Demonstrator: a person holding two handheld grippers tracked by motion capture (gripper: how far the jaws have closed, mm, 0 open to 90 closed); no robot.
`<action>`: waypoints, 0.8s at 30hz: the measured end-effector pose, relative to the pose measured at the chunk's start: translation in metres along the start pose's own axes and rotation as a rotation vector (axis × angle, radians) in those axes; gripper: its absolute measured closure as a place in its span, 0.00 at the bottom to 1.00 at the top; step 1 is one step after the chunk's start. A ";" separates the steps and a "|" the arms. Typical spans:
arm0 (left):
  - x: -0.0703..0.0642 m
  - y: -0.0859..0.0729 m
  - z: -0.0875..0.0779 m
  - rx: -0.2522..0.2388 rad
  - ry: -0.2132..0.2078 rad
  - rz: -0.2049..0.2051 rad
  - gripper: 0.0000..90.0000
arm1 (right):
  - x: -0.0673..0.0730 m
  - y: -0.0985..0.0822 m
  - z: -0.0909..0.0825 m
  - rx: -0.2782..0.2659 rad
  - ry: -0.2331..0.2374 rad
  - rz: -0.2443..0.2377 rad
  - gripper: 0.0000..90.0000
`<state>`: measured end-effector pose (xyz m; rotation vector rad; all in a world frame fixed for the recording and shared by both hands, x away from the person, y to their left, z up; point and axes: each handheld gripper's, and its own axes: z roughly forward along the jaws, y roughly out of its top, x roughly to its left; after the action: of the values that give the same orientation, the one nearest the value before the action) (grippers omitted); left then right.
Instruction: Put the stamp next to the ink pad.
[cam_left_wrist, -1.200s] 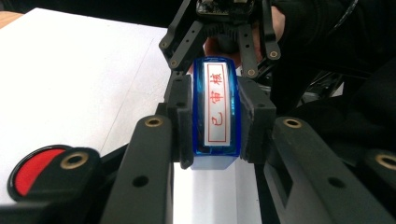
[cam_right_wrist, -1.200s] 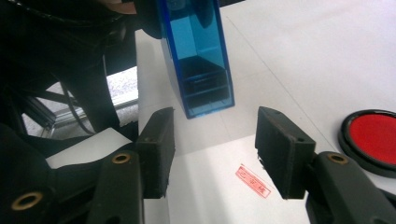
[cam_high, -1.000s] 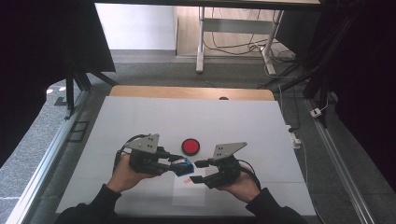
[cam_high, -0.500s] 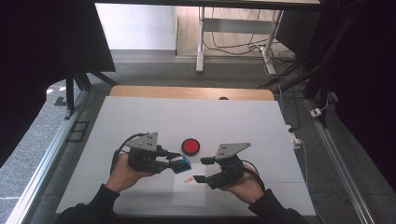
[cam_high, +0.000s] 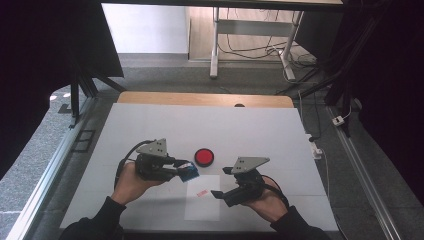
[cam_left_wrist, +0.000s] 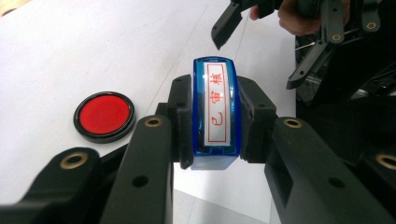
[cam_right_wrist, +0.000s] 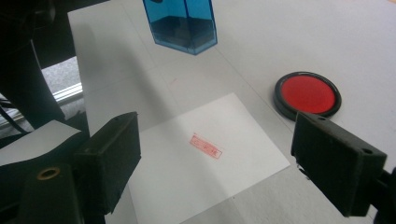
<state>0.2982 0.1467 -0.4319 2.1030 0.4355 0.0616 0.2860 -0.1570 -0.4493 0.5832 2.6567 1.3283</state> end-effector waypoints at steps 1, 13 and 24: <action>0.000 0.000 0.000 0.003 0.008 -0.004 0.77 | 0.000 -0.001 -0.001 0.002 -0.004 0.000 0.16; 0.010 -0.007 -0.003 0.051 0.092 -0.050 0.77 | 0.000 -0.011 -0.009 0.043 -0.059 0.029 0.02; 0.018 -0.014 -0.009 0.072 0.168 -0.101 0.77 | -0.004 -0.029 -0.032 0.014 -0.180 0.079 0.00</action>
<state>0.3096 0.1668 -0.4409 2.1518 0.6523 0.1671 0.2729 -0.1979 -0.4527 0.7784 2.5245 1.2139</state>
